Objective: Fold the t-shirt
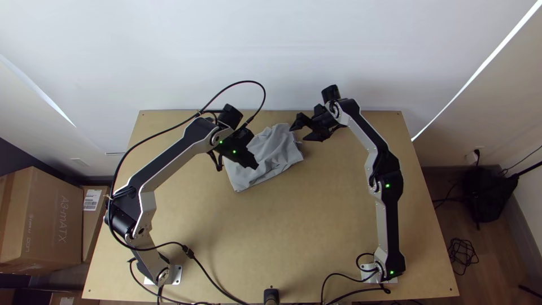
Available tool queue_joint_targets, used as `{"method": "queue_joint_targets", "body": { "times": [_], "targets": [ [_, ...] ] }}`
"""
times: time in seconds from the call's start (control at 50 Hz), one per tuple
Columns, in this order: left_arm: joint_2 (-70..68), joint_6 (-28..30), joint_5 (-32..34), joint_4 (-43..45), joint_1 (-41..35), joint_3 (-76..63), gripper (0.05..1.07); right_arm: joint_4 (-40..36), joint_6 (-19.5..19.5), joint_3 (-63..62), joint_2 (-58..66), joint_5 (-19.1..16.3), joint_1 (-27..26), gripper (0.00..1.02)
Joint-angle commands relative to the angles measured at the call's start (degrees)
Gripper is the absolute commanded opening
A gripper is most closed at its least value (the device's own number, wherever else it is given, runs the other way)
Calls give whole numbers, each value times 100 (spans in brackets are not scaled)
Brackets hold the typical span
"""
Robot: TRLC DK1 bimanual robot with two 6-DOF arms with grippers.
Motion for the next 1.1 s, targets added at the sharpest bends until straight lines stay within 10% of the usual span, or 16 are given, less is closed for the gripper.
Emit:
{"method": "queue_joint_targets", "body": {
  "times": [0.0, 0.3, 0.5, 1.08],
  "targets": [
    [-237, 62, 42, -12, 82, -153, 8, -84, -181, -85, 301, -84, 217, 98],
    [-466, 53, 42, -47, 329, -197, 8, -330, -418, 82, 556, -101, 762, 83],
    [-624, 62, 42, -47, 452, -329, 8, -726, -629, 355, 714, -189, 780, 2],
    [-1265, -97, 42, -38, 830, -460, 8, 215, -770, -1684, -727, -101, -1752, 2]
  ]
}}
